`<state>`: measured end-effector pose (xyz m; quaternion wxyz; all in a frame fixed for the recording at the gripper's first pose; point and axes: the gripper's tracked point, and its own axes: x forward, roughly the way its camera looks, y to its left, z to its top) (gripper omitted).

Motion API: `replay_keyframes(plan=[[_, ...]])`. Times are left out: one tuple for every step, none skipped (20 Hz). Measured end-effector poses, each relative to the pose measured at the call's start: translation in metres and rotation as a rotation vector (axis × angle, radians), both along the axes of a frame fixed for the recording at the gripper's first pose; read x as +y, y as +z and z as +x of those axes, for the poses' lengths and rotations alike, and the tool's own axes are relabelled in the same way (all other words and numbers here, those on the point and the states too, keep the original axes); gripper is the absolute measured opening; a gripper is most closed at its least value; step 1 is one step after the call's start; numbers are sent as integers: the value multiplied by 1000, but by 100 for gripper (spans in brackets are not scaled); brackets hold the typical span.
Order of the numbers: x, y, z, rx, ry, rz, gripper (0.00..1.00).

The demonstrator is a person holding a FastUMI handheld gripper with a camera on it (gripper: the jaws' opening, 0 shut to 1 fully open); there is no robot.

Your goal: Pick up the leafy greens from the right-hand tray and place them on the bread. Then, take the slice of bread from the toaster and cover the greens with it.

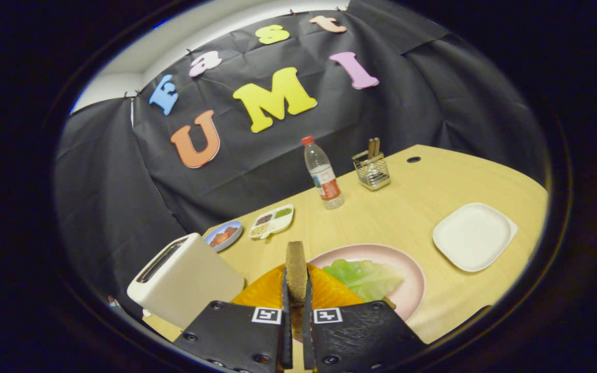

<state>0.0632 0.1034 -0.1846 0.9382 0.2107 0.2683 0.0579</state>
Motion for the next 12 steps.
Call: replay_keyframes(plan=[[-7, -5, 1, 15, -3, -4, 13], [-11, -9, 2, 29, -1, 0, 13], [-16, -13, 4, 39, -5, -1, 13], [-24, -17, 3, 45, -9, -3, 17], [-27, -20, 4, 49, -8, 3, 19], [-32, -24, 5, 49, -11, -2, 20], [-37, -27, 6, 51, -16, -5, 25], [-40, -31, 6, 56, -18, -1, 30], [-44, -35, 6, 64, -21, 2, 35], [-49, -38, 5, 72, -26, -3, 38], [-54, -41, 6, 76, -32, -10, 41], [-59, -45, 7, 80, -41, -24, 44]])
